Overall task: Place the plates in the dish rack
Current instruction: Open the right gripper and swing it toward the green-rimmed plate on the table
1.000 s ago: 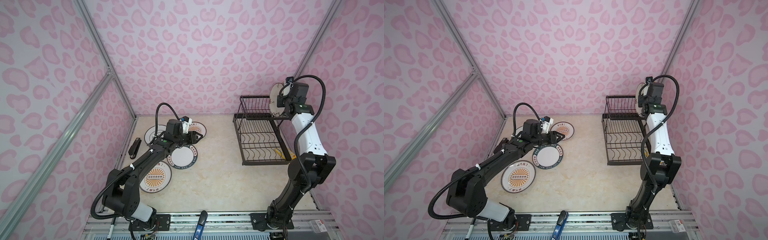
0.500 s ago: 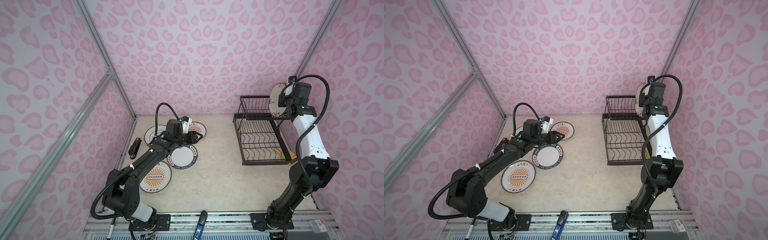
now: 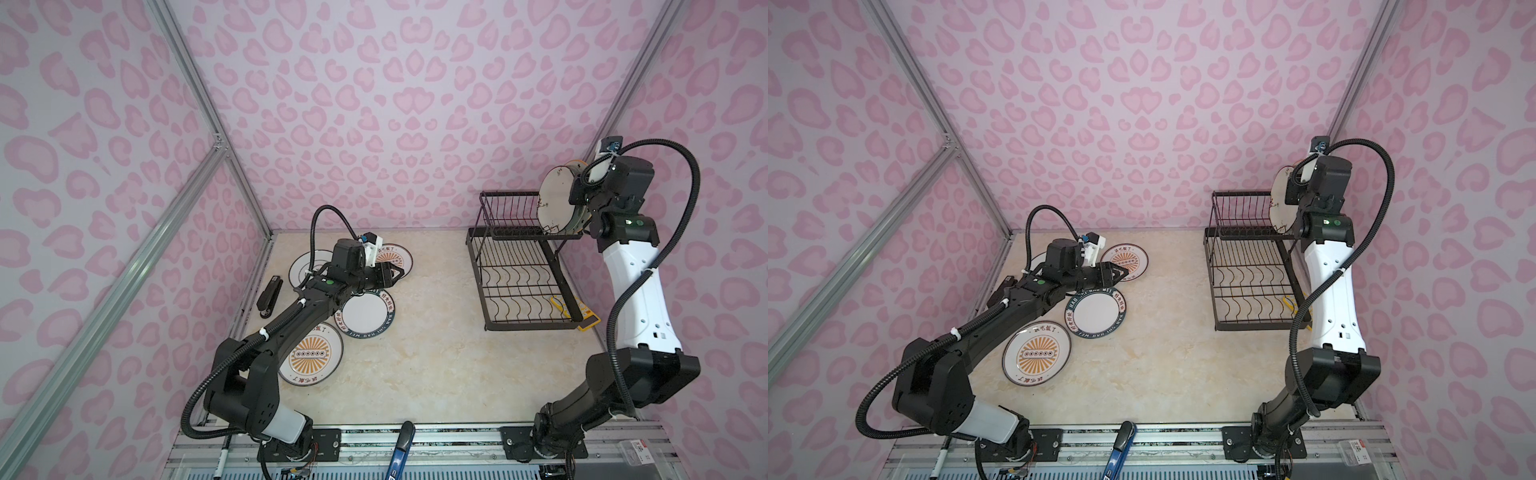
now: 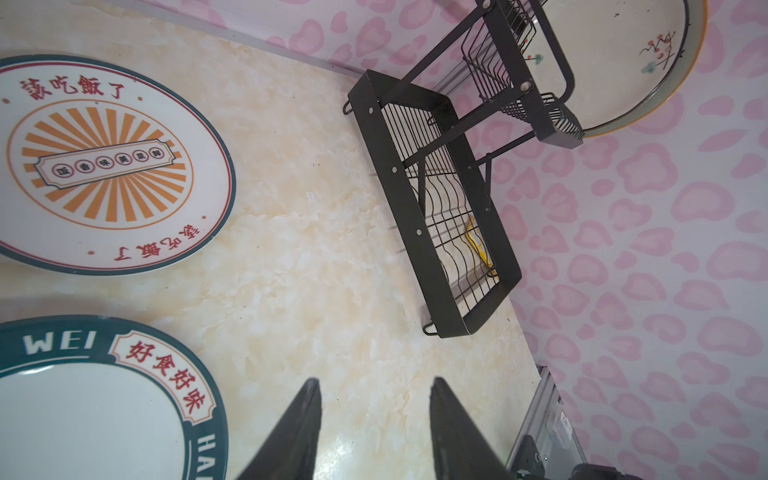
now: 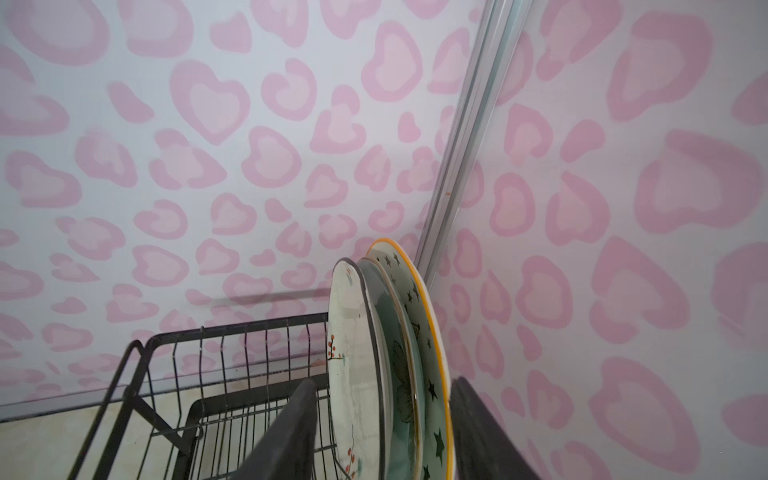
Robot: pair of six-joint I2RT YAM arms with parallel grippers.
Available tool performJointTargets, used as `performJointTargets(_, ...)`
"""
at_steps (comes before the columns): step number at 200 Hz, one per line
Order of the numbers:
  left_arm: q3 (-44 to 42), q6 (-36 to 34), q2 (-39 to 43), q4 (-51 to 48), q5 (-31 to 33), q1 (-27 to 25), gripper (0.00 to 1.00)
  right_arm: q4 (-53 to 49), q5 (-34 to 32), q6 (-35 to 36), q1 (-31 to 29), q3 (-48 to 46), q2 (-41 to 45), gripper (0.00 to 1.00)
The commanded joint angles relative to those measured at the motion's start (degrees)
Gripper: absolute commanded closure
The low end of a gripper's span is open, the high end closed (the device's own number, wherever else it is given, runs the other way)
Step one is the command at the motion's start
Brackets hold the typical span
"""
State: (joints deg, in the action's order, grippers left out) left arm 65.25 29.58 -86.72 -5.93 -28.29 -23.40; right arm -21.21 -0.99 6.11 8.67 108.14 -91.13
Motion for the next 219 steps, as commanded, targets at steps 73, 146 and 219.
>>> performJointTargets(73, 0.39, -4.41, -1.80, -5.93, 4.78, 3.71, 0.53, 23.14, 5.58, -14.93, -10.96, -32.72, 18.37, 0.42)
performJointTargets(146, -3.30, -3.65, -1.42, -12.85, 11.69, 9.64, 0.52, 34.04, 6.95, -16.84, -22.50, -46.28, 12.51, 0.43)
performJointTargets(219, -9.84, -0.80, -0.37, -13.42, 12.85, 18.67, 0.54, 38.86, 14.65, -21.74, -29.60, -49.52, 2.79, 0.44)
